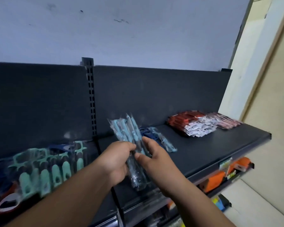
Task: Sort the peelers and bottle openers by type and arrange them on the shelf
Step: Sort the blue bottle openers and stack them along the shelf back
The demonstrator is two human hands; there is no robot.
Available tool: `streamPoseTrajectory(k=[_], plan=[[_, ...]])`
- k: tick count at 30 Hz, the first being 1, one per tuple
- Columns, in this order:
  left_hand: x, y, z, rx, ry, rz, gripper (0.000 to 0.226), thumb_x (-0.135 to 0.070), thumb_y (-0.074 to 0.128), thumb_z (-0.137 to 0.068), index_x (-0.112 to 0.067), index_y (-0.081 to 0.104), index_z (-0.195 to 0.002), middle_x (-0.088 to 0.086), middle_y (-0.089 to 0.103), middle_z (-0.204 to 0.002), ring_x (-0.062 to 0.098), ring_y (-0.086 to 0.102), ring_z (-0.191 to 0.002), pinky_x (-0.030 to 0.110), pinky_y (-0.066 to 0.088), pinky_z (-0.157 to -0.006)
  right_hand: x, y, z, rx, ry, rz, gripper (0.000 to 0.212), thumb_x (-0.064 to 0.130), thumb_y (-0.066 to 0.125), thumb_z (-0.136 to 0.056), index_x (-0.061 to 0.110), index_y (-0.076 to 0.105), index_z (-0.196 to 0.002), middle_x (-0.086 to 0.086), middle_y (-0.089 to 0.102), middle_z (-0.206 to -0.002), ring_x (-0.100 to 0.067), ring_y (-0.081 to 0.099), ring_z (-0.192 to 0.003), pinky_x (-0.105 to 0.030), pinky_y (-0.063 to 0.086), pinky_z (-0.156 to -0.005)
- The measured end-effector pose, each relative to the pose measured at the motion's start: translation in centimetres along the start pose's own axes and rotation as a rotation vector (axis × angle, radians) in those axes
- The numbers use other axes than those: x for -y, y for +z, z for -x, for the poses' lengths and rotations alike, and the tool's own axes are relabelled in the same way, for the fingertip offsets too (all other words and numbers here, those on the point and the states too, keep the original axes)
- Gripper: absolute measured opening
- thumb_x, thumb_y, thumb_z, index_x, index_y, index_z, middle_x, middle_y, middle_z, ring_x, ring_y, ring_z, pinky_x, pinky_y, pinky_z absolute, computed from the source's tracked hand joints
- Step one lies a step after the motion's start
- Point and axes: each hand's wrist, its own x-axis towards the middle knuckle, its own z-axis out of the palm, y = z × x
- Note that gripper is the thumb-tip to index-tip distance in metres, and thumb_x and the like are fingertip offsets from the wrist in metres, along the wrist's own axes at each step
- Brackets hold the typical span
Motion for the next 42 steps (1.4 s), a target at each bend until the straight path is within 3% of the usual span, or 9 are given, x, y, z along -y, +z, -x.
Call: streamPoseTrajectory(k=[5,12,19,24,29,33,37,39,42], plan=[[-0.3,3.1,-2.3,0.004,-0.052,0.021,0.031,-0.008,0.036,-0.098,-0.008,0.066,-0.107,0.015,0.073,-0.098,0.027,0.068,-0.078,0.042,0.057,-0.07,-0.9,-3.0,-1.7,-0.137,-0.026,-0.05,0.043,-0.007,0.065,-0.083,0.031,0.056,-0.1,0.013,0.067,-0.097,0.01,0.064,-0.081,-0.008,0.049,-0.069],[-0.7,7.0,-5.5,0.034,-0.093,0.027,0.035,-0.018,0.037,-0.098,-0.008,0.066,-0.081,0.008,0.069,-0.059,0.019,0.064,-0.043,0.023,0.048,-0.039,-3.2,-6.7,-4.7,-0.024,0.036,0.068,0.046,0.02,0.074,-0.081,0.032,0.05,-0.118,0.011,0.066,-0.105,0.0,0.065,-0.095,-0.023,0.053,-0.087],[-1.6,11.9,-9.4,0.008,-0.094,0.045,0.049,-0.039,0.033,-0.098,-0.004,0.068,-0.105,0.017,0.071,-0.105,0.03,0.067,-0.086,0.036,0.053,-0.072,-5.4,-12.9,-9.4,0.059,0.084,0.031,0.064,-0.003,0.077,-0.07,0.022,0.05,-0.122,0.004,0.068,-0.105,-0.005,0.067,-0.088,-0.016,0.053,-0.071],[-0.4,13.5,-13.0,-0.11,0.003,-0.12,0.044,-0.046,0.035,-0.098,-0.02,0.059,-0.124,0.003,0.064,-0.124,0.019,0.06,-0.105,0.029,0.043,-0.077,-7.1,-17.3,-12.3,0.054,0.096,-0.019,0.057,-0.008,0.07,-0.074,0.022,0.049,-0.118,-0.001,0.069,-0.104,-0.012,0.068,-0.089,-0.02,0.055,-0.073],[0.7,15.5,-14.7,-0.077,0.046,-0.134,0.023,-0.023,0.039,-0.1,-0.018,0.062,-0.101,0.002,0.07,-0.096,0.017,0.065,-0.091,0.028,0.05,-0.067,-9.1,-18.9,-14.6,0.082,0.125,0.035,0.056,-0.008,0.069,-0.074,0.023,0.05,-0.117,-0.002,0.069,-0.102,-0.017,0.069,-0.09,-0.029,0.058,-0.076],[1.3,15.1,-16.1,-0.259,0.253,-0.523,0.022,-0.008,0.041,-0.094,-0.022,0.056,-0.087,0.006,0.064,-0.091,0.019,0.059,-0.082,0.031,0.047,-0.072,-10.2,-18.8,-16.1,0.06,0.109,0.08,0.056,-0.006,0.069,-0.072,0.024,0.049,-0.115,0.003,0.069,-0.096,-0.007,0.068,-0.079,-0.021,0.054,-0.068],[2.9,12.5,-16.9,-0.271,0.32,-1.383,0.05,-0.027,0.045,-0.093,-0.021,0.034,-0.142,0.001,0.031,-0.153,0.022,0.023,-0.142,0.036,0.025,-0.112,-10.7,-18.5,-17.2,0.06,0.117,0.217,0.057,0.002,0.071,-0.071,0.024,0.048,-0.118,0.007,0.067,-0.096,-0.008,0.067,-0.083,-0.029,0.056,-0.078],[3.5,11.6,-17.5,-0.227,0.238,-1.584,0.063,-0.04,0.036,-0.098,-0.022,0.011,-0.152,-0.003,0.004,-0.161,0.021,-0.004,-0.148,0.041,0.006,-0.117,-10.9,-18.0,-17.6,0.093,0.126,0.334,0.054,0.01,0.071,-0.075,0.025,0.048,-0.121,0.006,0.067,-0.104,-0.011,0.065,-0.091,-0.029,0.053,-0.085],[4.0,10.6,-18.1,-0.264,0.207,-1.693,0.063,-0.049,0.021,-0.1,-0.022,0.002,-0.154,-0.001,-0.004,-0.162,0.021,-0.01,-0.148,0.043,-0.001,-0.118,-11.3,-17.1,-17.8,0.19,0.127,0.598,0.064,0.036,0.066,-0.081,0.022,0.04,-0.138,-0.002,0.048,-0.14,-0.017,0.05,-0.123,-0.031,0.041,-0.104]])
